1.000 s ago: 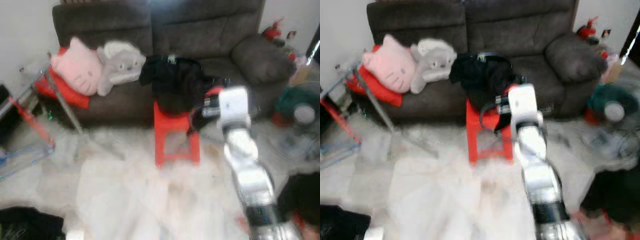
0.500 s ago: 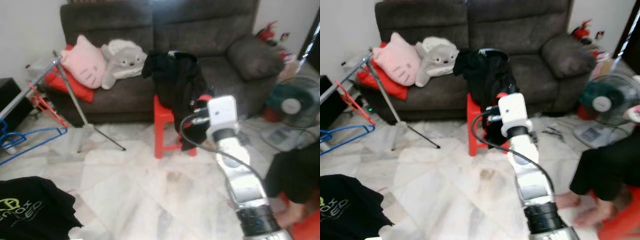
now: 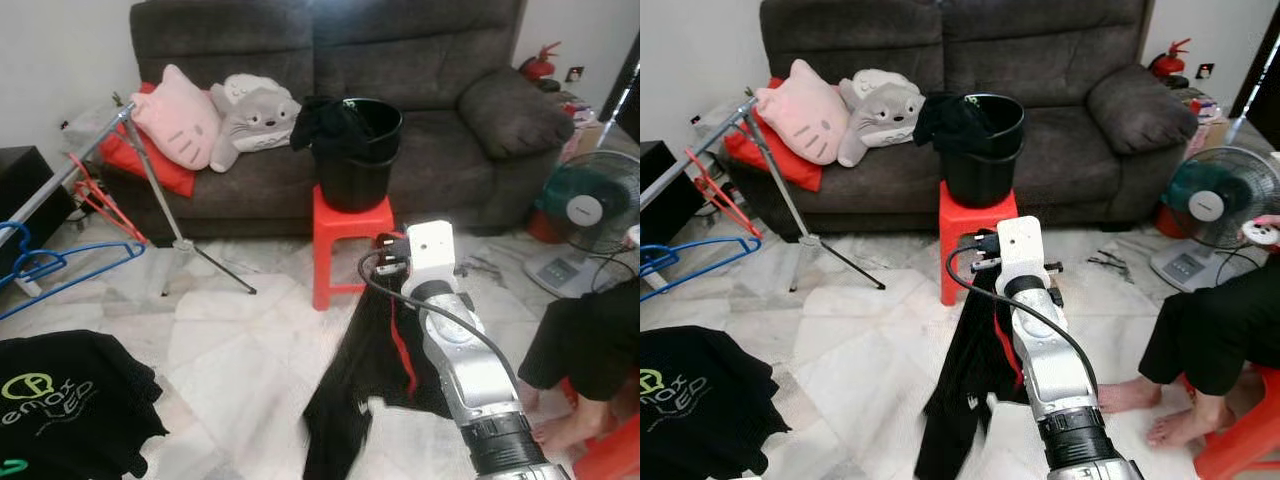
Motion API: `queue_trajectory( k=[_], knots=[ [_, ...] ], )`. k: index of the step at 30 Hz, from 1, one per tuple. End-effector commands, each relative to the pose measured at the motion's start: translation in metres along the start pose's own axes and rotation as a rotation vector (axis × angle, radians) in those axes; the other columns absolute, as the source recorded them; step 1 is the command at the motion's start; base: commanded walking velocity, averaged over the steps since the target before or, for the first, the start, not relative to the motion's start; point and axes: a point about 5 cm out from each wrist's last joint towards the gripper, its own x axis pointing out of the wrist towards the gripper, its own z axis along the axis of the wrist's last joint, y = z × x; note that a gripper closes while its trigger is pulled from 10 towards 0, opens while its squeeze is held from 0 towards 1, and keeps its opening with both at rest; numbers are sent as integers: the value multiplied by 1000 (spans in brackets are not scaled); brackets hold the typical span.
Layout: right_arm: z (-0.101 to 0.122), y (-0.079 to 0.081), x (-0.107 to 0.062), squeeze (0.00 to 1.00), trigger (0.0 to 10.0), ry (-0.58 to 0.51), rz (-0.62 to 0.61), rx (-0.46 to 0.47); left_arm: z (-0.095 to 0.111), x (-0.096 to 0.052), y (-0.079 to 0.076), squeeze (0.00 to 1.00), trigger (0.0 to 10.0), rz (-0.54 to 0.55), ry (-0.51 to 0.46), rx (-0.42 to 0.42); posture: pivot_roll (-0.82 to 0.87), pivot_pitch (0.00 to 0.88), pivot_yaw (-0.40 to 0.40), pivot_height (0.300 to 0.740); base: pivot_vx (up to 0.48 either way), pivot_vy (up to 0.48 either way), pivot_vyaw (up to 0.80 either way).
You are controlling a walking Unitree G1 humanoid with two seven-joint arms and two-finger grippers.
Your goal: Hang hanger
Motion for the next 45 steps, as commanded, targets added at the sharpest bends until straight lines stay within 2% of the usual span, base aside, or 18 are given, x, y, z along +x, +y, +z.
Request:
queue_trajectory(
  k=[1,9,13,28,37,45],
  knots=[
    [9,-1,3,0,10000,-30,3,20,-3,-1,2,0,10000,8,8,-1,-72,0,97,740,0,0,0],
    [3,-3,3,0,10000,-14,6,64,-7,-2,2,0,10000,6,14,5,-72,0,96,740,0,0,0],
    [2,-6,3,0,10000,-18,3,50,-9,-3,2,0,10000,8,16,2,-70,0,95,740,0,0,0],
    [-1,-14,2,0,10000,-20,-11,44,-12,-5,0,0,10000,22,20,-36,-58,0,83,740,0,0,786],
    [-4,-23,4,0,10000,-4,-28,34,-12,-5,-8,0,10000,10,20,-47,-58,0,72,740,0,0,800],
    [-6,-23,4,0,10000,0,-29,32,-13,-5,-9,0,10000,10,21,-48,-55,0,70,740,0,0,800]
  ],
)
